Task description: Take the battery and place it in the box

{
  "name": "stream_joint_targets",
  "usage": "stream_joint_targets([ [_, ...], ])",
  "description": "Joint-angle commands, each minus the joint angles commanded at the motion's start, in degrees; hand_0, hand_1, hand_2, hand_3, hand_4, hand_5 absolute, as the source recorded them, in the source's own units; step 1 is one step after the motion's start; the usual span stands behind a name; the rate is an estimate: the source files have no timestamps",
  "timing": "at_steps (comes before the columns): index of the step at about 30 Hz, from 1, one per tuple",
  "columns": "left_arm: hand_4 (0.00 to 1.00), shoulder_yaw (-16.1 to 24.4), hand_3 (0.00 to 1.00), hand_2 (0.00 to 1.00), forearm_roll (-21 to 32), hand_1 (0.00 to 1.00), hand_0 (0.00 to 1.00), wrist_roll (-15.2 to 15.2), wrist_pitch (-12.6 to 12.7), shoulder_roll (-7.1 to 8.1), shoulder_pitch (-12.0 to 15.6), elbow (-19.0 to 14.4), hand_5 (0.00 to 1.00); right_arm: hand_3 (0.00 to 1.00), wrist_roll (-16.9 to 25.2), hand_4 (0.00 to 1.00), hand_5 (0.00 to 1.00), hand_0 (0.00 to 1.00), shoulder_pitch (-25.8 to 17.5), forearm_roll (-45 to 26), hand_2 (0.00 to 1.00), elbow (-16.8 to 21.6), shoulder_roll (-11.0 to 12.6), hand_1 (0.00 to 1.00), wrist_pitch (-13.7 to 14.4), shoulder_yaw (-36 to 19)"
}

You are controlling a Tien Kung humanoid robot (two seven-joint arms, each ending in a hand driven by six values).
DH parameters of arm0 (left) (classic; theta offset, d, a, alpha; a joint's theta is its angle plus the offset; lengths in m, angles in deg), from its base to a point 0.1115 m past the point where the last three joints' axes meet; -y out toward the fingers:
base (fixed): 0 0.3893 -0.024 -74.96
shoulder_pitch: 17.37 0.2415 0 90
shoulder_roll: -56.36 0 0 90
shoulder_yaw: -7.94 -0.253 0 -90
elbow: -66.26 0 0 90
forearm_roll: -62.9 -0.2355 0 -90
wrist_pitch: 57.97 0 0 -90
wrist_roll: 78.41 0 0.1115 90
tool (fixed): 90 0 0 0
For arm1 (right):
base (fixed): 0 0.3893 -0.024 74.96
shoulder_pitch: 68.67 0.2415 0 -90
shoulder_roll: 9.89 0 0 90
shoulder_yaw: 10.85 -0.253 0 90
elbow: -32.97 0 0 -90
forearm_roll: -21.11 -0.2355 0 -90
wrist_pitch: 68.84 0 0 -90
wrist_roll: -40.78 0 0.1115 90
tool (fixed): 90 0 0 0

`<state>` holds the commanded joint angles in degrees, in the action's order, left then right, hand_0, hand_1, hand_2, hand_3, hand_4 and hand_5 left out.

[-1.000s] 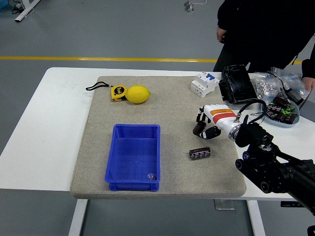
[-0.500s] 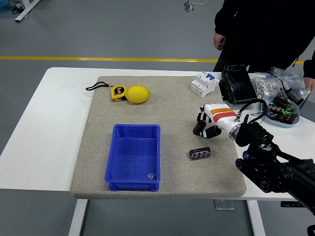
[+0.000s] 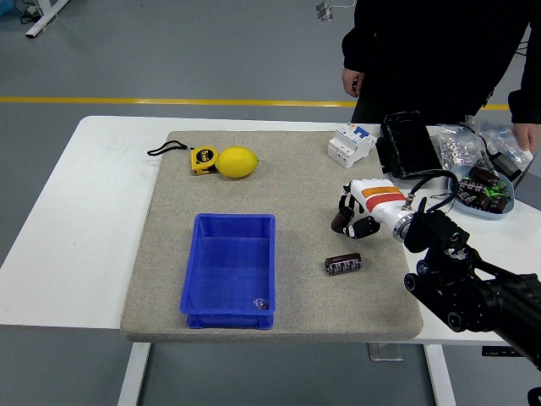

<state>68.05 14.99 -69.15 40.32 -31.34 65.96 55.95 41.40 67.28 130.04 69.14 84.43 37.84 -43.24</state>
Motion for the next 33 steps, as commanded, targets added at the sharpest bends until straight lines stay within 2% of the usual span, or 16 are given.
stream_joint_targets([
  [17,0.699,0.7,0.628,0.729,-0.9,0.703,0.755,0.1,0.0,0.08,0.4,0.0,0.617,0.466,0.0,0.87,0.2,0.224,0.1,0.2,0.429,1.2,0.5,0.356,0.2,-0.2],
  [33,0.699,1.0,0.628,0.73,-1.5,0.703,0.755,0.3,-0.1,0.08,0.6,0.0,0.617,0.463,0.4,0.894,0.176,0.194,-0.1,0.1,0.417,0.7,0.1,0.342,0.8,0.4],
])
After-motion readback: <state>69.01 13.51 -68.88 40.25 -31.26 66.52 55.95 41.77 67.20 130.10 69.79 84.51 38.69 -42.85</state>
